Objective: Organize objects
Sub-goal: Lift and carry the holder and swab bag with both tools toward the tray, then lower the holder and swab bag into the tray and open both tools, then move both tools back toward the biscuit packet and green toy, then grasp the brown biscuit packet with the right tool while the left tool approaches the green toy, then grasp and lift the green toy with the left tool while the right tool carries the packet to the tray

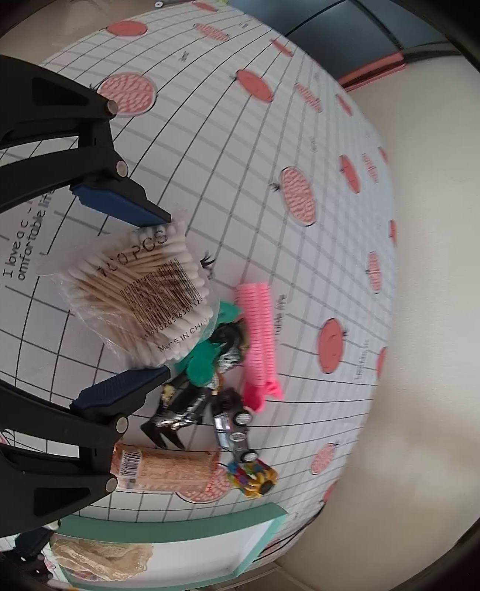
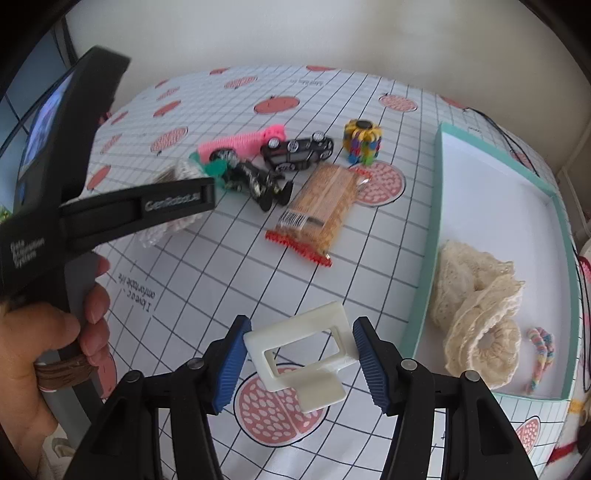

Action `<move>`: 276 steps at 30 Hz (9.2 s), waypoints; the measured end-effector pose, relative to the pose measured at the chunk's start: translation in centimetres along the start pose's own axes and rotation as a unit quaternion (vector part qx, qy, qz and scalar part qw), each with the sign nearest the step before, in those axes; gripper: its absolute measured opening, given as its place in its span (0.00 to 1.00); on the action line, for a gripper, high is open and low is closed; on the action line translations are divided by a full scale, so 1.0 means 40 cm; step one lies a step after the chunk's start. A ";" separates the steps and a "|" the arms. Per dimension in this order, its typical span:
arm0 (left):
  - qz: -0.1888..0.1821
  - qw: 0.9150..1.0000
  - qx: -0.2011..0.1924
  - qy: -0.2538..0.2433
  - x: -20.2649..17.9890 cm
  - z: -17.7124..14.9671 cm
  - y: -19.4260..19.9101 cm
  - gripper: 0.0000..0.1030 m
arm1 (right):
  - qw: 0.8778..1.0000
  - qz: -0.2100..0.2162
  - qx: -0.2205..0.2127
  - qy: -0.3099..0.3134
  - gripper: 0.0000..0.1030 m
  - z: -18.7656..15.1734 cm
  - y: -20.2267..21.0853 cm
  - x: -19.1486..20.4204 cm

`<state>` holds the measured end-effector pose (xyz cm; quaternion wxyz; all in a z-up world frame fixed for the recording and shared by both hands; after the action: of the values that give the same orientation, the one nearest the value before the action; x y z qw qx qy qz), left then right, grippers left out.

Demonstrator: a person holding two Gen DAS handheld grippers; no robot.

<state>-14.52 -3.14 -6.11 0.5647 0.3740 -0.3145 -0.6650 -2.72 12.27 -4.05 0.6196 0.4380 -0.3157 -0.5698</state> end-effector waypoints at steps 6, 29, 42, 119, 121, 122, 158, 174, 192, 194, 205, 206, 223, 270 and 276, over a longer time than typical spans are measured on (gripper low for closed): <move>-0.002 0.998 -0.064 -0.012 -0.012 0.035 0.072 0.74 | 0.998 0.003 -0.040 -0.044 0.59 0.010 0.030 -0.012; -0.077 0.988 -0.114 -0.071 -0.251 0.024 0.177 0.74 | 0.975 -0.045 -0.084 -0.200 0.59 0.030 0.033 -0.368; -0.134 0.982 -0.068 -0.111 -0.434 -0.006 0.152 0.74 | 0.958 -0.115 -0.077 -0.251 0.59 -0.053 -0.007 -0.588; -0.098 0.984 -0.039 -0.143 -0.450 0.001 0.068 0.80 | 0.970 -0.121 -0.076 -0.198 0.89 -0.058 -0.051 -0.553; -0.097 0.984 -0.039 -0.144 -0.449 0.001 0.068 0.82 | 0.970 -0.121 -0.075 -0.198 0.89 -0.057 -0.051 -0.552; -0.098 0.984 -0.039 -0.144 -0.448 0.001 0.068 0.86 | 0.970 -0.121 -0.075 -0.198 0.89 -0.058 -0.051 -0.551; -0.028 0.997 -0.058 -0.034 -0.234 0.061 0.059 0.90 | 0.983 -0.102 -0.100 -0.118 0.89 0.036 -0.024 -0.325; 0.005 0.996 -0.045 0.072 0.001 0.089 0.047 0.90 | 0.989 -0.073 -0.115 -0.057 0.89 0.098 -0.009 -0.121; -0.029 0.987 0.021 0.159 0.101 0.038 -0.013 0.89 | 0.993 -0.063 -0.095 -0.032 0.89 0.151 -0.070 0.015; -0.029 0.987 0.028 0.153 0.094 0.035 -0.020 0.89 | 0.993 -0.071 -0.087 -0.025 0.89 0.155 -0.088 0.015; -0.022 0.989 0.080 0.120 0.053 0.000 -0.067 0.89 | 0.996 -0.066 -0.056 -0.015 0.89 0.168 -0.161 0.018; -0.022 0.989 0.081 0.119 0.049 -0.003 -0.068 0.89 | 0.996 -0.065 -0.053 -0.015 0.89 0.167 -0.166 0.020; -0.006 0.993 0.091 0.078 0.014 -0.013 -0.087 0.85 | 0.997 -0.059 -0.036 -0.046 0.88 0.158 -0.218 0.003; 0.006 0.999 -0.053 -0.003 -0.072 0.063 0.046 0.37 | 0.992 0.018 -0.096 -0.080 0.53 0.184 -0.064 -0.056; 0.002 0.996 -0.089 -0.017 -0.095 0.083 0.084 0.37 | 0.990 0.018 -0.112 -0.082 0.53 0.186 -0.035 -0.068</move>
<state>-15.28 0.05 -1.00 0.5918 0.3103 -0.2638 -0.6956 -10.38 13.64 -1.93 0.6468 0.3122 -0.3070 -0.6244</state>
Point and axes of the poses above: each gripper's, at about its wrist camera, not at the fingertips, and y roughly against the way its jaws point, x to its left, z to its top, the point moved 6 cm from there along -y, roughly the way its jaws point, and after that the axes turned 9 degrees about -z, right-handed, at the moved point
